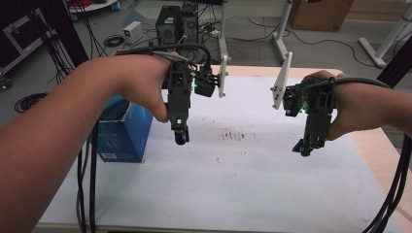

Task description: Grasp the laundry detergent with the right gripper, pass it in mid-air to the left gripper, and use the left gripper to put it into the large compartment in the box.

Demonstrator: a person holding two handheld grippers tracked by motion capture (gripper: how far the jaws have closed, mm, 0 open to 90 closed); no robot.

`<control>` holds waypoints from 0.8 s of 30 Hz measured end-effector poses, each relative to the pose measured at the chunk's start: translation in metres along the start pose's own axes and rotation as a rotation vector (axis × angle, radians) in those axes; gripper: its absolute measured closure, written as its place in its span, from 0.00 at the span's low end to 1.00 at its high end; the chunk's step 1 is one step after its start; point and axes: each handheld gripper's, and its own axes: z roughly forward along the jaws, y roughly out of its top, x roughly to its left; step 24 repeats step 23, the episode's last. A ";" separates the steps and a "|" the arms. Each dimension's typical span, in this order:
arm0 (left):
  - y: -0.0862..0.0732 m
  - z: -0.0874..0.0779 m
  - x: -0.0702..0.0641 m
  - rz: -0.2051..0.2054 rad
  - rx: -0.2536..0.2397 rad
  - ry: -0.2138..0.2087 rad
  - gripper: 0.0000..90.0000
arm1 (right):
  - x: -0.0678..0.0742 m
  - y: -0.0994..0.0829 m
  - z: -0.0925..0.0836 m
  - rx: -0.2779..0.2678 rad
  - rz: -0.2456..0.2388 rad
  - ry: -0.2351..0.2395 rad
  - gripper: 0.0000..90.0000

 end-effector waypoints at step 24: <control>0.002 0.003 -0.002 0.002 0.008 0.003 0.02 | 0.003 -0.003 -0.003 -0.003 0.008 -0.013 0.01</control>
